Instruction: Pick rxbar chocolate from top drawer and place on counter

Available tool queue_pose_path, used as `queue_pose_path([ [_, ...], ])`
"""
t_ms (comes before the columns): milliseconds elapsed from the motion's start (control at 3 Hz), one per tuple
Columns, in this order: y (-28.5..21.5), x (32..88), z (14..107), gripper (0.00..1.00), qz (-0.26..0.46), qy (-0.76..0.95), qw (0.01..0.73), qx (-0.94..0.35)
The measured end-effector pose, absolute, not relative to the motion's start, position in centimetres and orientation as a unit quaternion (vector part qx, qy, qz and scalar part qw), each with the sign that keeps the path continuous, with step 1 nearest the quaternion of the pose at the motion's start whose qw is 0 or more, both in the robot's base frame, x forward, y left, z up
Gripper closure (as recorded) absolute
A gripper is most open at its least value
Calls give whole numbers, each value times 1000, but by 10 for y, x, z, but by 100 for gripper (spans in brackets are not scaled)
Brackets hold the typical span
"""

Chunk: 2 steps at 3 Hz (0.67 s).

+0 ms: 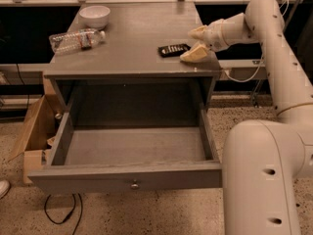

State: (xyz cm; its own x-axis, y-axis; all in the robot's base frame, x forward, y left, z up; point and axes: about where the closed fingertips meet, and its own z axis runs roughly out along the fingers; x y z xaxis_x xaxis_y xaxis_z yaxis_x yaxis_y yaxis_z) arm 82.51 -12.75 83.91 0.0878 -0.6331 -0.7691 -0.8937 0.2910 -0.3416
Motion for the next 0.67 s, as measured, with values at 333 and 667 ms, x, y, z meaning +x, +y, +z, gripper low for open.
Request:
queue_pose_path([
  [333,-130,820,857,0,126,650,452,-598],
  [667,-146,813,888,0,101,639,466,-604],
])
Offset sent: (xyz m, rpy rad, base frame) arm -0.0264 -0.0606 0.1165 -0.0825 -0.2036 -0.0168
